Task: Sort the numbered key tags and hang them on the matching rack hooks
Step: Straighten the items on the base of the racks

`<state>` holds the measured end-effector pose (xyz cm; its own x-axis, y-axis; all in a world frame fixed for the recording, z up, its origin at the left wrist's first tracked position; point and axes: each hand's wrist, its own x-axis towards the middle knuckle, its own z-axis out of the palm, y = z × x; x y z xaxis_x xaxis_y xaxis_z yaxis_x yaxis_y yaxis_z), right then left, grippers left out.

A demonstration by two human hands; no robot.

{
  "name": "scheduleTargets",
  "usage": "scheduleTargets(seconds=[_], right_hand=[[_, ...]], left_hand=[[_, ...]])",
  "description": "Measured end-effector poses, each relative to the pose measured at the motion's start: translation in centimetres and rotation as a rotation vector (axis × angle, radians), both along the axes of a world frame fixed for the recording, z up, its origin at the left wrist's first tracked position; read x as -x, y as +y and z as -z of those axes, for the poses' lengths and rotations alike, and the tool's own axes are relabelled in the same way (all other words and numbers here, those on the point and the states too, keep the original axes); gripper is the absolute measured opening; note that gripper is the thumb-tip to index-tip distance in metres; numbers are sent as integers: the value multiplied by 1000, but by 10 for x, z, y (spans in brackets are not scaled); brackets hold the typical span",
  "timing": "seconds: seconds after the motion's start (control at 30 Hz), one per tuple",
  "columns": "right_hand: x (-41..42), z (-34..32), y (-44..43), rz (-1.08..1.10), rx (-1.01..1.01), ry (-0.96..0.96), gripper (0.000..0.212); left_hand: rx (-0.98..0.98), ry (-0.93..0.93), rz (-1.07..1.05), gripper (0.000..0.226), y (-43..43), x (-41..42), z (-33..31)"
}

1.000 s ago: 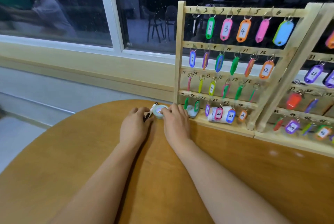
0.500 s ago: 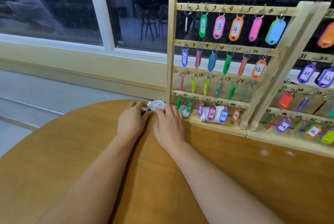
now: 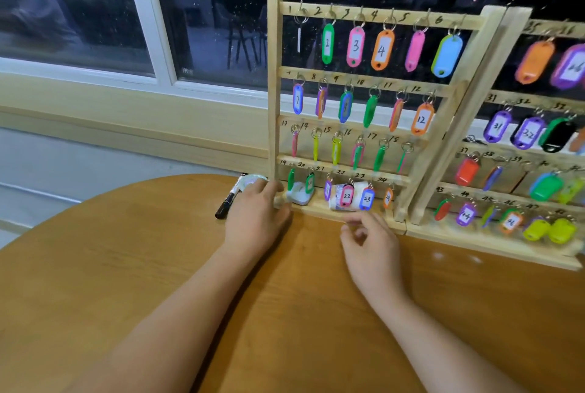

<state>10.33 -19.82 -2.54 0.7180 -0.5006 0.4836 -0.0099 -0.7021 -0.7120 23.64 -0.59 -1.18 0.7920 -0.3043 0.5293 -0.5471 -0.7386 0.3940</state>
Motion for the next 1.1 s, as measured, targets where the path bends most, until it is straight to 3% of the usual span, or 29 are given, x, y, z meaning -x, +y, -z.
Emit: scheduleTargets(seconds=[0.2, 0.4, 0.9, 1.1], right_hand=[[12, -1, -17, 72, -136, -22, 24], [0, 0, -17, -10, -151, 104, 20], [12, 4, -4, -219, -21, 107, 38], [26, -10, 30, -386, 119, -8, 15]], left_hand=[[-19, 94, -67, 44, -30, -1, 0], [-33, 93, -125, 64, -53, -6, 1], [79, 96, -110, 48, 9, 24, 0], [122, 74, -114, 53, 59, 30, -9]])
